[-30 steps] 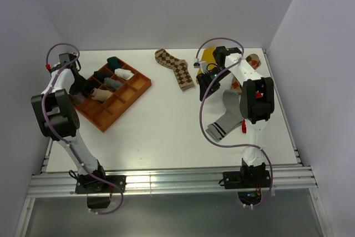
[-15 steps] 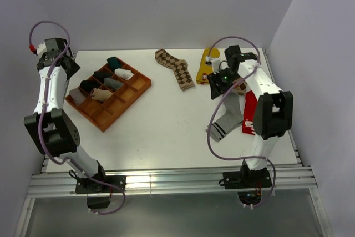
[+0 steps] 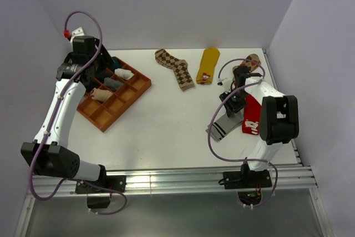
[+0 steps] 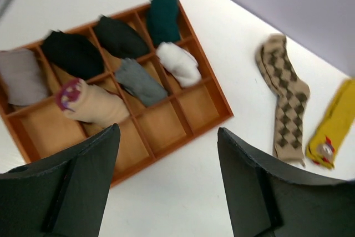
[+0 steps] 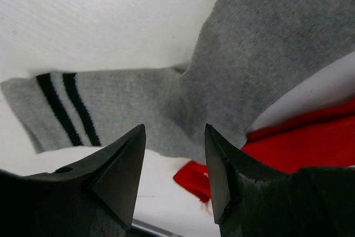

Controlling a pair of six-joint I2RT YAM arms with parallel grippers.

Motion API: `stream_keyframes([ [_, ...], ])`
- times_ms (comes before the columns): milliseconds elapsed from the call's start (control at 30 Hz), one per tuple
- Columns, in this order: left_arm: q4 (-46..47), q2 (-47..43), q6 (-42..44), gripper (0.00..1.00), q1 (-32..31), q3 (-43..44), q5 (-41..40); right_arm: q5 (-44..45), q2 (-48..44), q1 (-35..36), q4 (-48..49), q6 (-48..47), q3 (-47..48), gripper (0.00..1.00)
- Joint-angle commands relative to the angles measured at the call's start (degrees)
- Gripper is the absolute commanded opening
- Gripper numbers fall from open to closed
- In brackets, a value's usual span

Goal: Roll the socks
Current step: Move the sock to the center of the board.

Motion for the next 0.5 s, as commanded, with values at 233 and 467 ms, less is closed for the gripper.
stream_keyframes([
  [233,3.3,-5.9,0.6,0.77,-5.2,-2.4,6.9,5.5,7.6,7.7,4.6,-0.1,-1.1,0.55],
  [467,3.0,-8.5,0.3,0.77,-6.1,-4.5,7.2,2.9,14.4,15.8,-0.2,5.1,9.6,0.55],
])
